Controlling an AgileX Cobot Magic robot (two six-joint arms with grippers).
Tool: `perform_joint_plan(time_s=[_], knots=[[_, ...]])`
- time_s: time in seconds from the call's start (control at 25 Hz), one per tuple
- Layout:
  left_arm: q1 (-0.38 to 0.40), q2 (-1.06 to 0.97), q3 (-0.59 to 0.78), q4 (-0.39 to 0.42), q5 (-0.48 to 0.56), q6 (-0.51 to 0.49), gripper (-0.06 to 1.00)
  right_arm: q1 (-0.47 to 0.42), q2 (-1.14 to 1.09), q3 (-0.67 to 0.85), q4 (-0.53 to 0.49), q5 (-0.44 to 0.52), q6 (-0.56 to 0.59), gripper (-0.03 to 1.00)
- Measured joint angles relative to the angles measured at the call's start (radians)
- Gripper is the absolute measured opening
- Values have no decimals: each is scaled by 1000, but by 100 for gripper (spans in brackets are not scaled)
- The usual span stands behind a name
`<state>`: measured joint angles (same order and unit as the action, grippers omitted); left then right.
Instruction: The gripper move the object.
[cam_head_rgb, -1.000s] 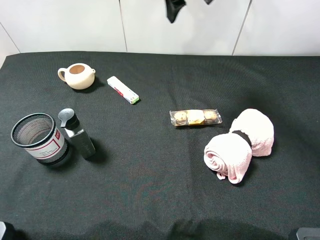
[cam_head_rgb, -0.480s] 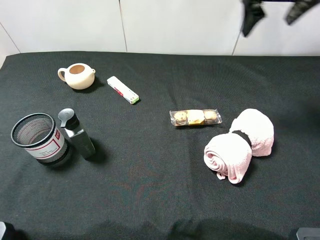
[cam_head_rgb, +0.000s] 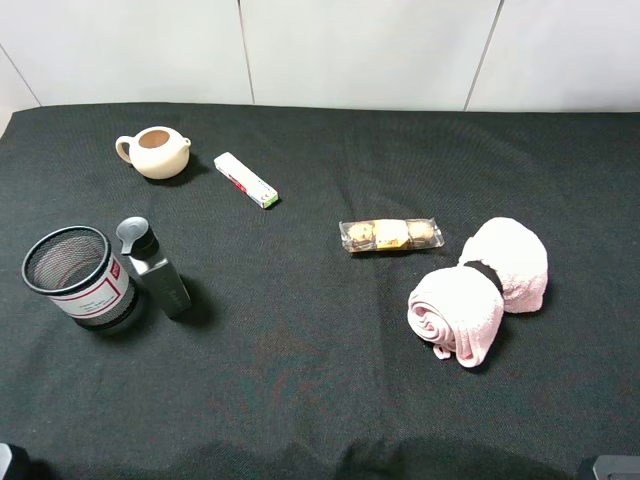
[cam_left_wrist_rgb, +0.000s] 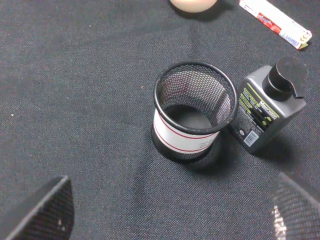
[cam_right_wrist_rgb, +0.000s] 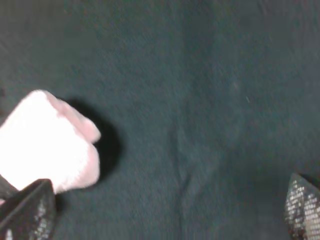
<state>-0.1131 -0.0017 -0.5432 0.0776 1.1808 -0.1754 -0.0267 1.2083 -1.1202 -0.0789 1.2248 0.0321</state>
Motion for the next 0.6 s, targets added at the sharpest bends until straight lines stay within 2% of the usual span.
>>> perform_joint_plan(time_s=[0.24,0.48,0.6], knots=[[0,0,0,0,0,0,83,-49,-223,171,-1,-3,-42,69],[0,0,0,0,0,0,83,-49,-470,367,0,-92,-59,69],[0,0,0,0,0,0,83,-49,-593,438,3,-98,-38,69]])
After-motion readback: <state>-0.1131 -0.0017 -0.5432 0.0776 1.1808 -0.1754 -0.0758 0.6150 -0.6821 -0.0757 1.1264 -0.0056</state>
